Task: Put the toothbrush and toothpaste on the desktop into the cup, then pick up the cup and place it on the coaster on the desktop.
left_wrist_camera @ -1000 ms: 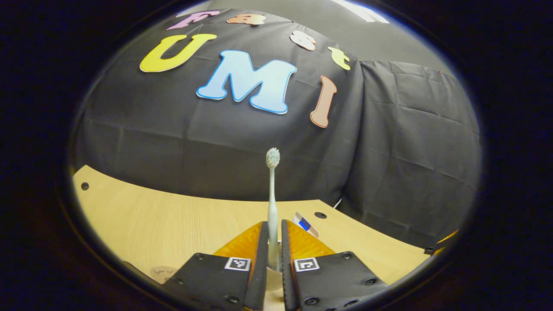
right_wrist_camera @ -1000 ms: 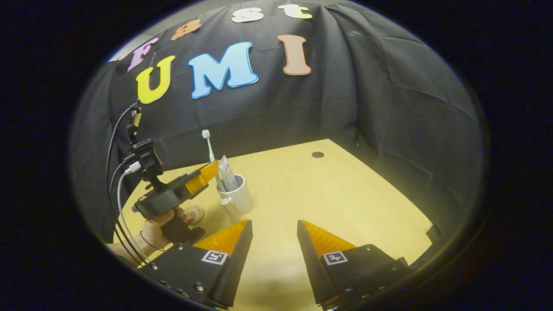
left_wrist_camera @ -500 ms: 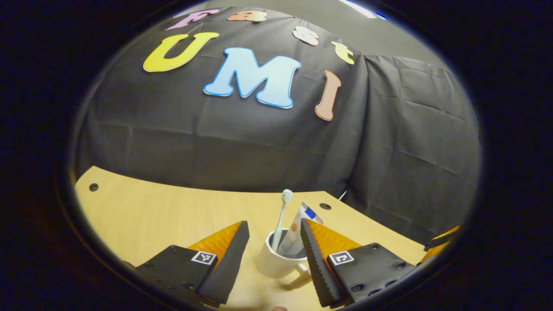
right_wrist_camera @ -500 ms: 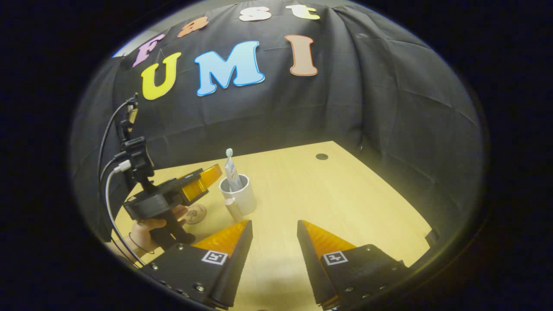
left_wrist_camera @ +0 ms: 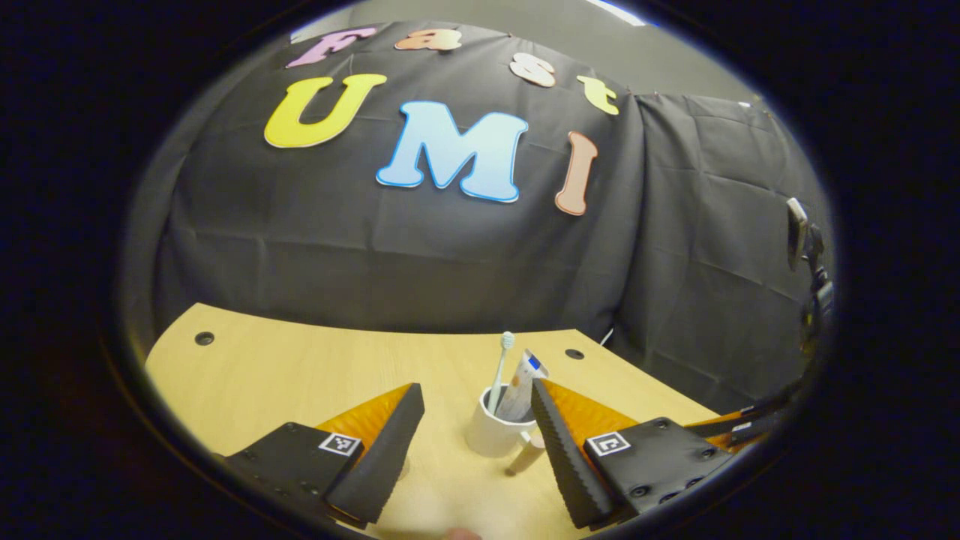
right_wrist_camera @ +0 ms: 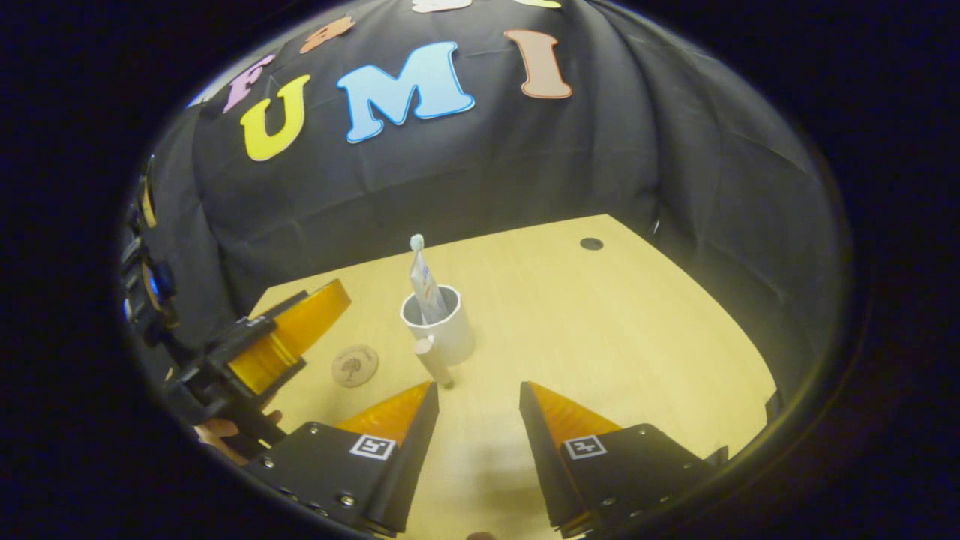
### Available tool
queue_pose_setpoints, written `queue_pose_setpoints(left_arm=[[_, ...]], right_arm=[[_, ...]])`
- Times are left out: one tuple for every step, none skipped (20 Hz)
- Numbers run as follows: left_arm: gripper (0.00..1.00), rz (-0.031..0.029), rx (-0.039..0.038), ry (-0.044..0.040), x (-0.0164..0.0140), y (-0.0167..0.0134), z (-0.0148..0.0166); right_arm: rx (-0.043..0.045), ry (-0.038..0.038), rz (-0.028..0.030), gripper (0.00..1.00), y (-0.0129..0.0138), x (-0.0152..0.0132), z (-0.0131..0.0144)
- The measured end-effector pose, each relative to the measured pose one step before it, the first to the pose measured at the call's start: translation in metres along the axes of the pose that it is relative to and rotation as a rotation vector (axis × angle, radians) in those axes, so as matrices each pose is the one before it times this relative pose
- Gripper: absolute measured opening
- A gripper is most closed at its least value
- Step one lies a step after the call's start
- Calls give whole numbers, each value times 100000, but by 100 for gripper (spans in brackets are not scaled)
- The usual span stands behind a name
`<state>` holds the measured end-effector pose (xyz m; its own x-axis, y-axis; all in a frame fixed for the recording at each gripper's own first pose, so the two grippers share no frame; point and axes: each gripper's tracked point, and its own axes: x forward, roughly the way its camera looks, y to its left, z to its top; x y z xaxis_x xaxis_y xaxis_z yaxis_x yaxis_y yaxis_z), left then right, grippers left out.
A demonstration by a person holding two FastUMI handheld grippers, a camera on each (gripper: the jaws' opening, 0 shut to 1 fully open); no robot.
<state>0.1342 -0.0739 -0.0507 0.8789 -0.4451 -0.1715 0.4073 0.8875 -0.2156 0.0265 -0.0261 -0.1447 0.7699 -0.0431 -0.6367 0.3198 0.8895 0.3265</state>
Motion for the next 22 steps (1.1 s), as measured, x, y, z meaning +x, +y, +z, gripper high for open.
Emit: queue_pose_setpoints(left_arm=[[93, 1141, 277, -335, -552, 44, 293], [93, 1106, 386, -196, -644, -68, 193], [93, 1303, 100, -92, -551, 74, 158], [93, 867, -106, 118, -565, 40, 141], [93, 1807, -219, -345, -669, 112, 216], [93, 1726, -290, -452, -582, 275, 237], [87, 1737, -317, -161, -555, 264, 108], [87, 1343, -176, -393, -513, 223, 145], [87, 1329, -86, -437, -516, 240, 164], [87, 1443, 37, 4, -431, 355, 195], [93, 854, 88, 309, -366, 231, 84], [88, 912, 16, 485, -249, 269, -5], [88, 1335, -208, 671, -277, 452, 238], [88, 734, -624, 568, -208, 285, 125], [88, 548, -804, 968, -179, 231, -16], [93, 307, -929, 877, -114, 221, -52], [93, 458, -508, 1203, -52, 249, -116], [93, 594, -301, 1123, -25, 255, -199], [93, 703, -53, 1108, -76, 364, -325], [93, 548, -271, 910, -34, 350, -172], [93, 400, -749, 535, -36, 368, -150], [93, 105, -967, 755, 17, 323, -164]], right_arm=[[-2227, 139, -241, 66, -349, 860, 592], [-2194, 293, -2, 67, -42, 656, -167], [-1517, 1158, 604, 66, 137, 313, 87], [-1101, 1067, 886, 67, 305, 579, -35], [-721, 1735, 826, 83, 182, 871, 66], [148, 546, 2189, 99, 436, 74, 47], [450, 1536, 1540, 99, 368, 217, 72], [248, 1075, 1806, 99, 369, 221, 126], [-57, 1722, 790, 99, 210, 348, 79], [-274, 2891, 1515, 99, 466, 377, -207], [118, 2032, 201, 99, 234, 297, -188], [-616, 1622, 266, 99, 103, 304, 234], [-314, 1784, -690, 99, 12, 266, 24], [-171, 1656, 596, 99, 333, 303, -54], [-72, 1803, 357, 99, 333, 333, 40], [-193, 1804, 266, 99, 144, 300, 72], [-224, 1901, -310, 99, -3, 183, 147], [-215, 1448, -433, 99, 130, 341, 170], [-239, 1230, -677, 99, 2, 246, 376], [-228, 1203, -171, 99, 52, 241, 406], [-274, 1050, -139, 99, 44, 303, 321], [-117, 1480, -731, 99, -52, 257, 160]])
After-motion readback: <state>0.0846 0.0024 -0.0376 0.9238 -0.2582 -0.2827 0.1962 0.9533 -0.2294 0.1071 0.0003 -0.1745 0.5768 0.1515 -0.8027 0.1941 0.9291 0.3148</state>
